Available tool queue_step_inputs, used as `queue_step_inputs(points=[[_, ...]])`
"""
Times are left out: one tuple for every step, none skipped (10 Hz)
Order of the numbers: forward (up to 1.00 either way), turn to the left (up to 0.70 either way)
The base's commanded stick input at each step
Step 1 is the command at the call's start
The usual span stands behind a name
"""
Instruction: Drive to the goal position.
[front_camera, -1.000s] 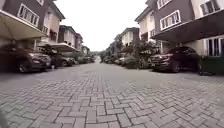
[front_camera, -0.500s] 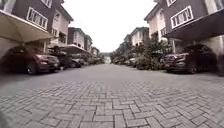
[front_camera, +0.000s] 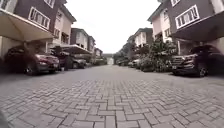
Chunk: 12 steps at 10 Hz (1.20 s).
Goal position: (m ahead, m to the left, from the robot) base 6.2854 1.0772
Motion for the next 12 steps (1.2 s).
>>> queue_step_inputs(points=[[0.70,0.00],[0.70,0.00],[0.70,0.00],[0.70,0.00],[0.70,0.00],[0.70,0.00],[0.70,0.00],[0.70,0.00],[0.70,0.00],[0.70,0.00],[0.70,0.00],[0.70,0.00]])
